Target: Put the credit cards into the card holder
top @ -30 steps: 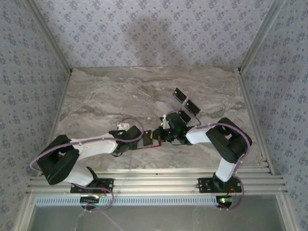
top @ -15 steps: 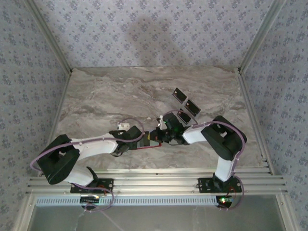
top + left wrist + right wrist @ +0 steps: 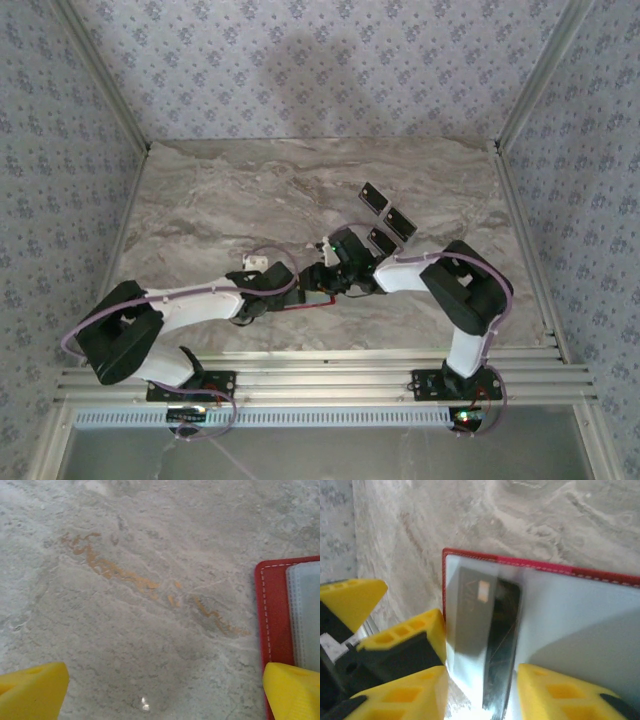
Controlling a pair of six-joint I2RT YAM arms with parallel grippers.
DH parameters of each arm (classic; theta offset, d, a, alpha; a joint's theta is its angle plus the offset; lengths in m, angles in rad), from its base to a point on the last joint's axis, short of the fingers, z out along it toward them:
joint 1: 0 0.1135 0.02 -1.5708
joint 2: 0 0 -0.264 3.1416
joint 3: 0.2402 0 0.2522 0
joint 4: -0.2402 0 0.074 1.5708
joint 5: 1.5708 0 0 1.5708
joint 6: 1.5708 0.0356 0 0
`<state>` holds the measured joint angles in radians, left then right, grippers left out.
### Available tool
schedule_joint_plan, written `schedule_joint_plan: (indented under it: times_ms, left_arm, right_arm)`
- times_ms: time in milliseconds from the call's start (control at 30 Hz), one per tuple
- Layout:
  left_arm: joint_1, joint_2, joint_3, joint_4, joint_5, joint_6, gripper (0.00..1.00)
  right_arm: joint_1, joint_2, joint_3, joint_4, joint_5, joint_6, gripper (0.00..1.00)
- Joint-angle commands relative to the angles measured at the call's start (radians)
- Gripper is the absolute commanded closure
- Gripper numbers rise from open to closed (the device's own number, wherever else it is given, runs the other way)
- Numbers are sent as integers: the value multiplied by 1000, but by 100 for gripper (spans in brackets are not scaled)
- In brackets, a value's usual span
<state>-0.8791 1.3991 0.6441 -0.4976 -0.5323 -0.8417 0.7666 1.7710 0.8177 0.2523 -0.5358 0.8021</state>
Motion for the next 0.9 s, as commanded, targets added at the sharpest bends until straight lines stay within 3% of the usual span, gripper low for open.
schedule_joint_plan:
  times_ms: [0, 167, 367, 533, 633, 867]
  left_arm:
    - [45, -84, -24, -62, -15, -37, 0]
    - [137, -175, -69, -62, 32, -16, 0]
    - [153, -171, -80, -47, 47, -2, 0]
    - [153, -129, -74, -24, 67, -2, 0]
    - [153, -108, -68, -18, 75, 3, 0]
    - [153, -78, -63, 4, 85, 13, 0]
  right_arm:
    - [0, -63, 34, -188, 35, -84, 49]
    - [8, -86, 103, -347, 106, -154, 51]
    - [66, -9, 254, -541, 214, -259, 80]
    - [105, 61, 350, -621, 276, -299, 95]
    - [109, 78, 360, -634, 301, -299, 100]
    - [104, 111, 359, -644, 320, -305, 100]
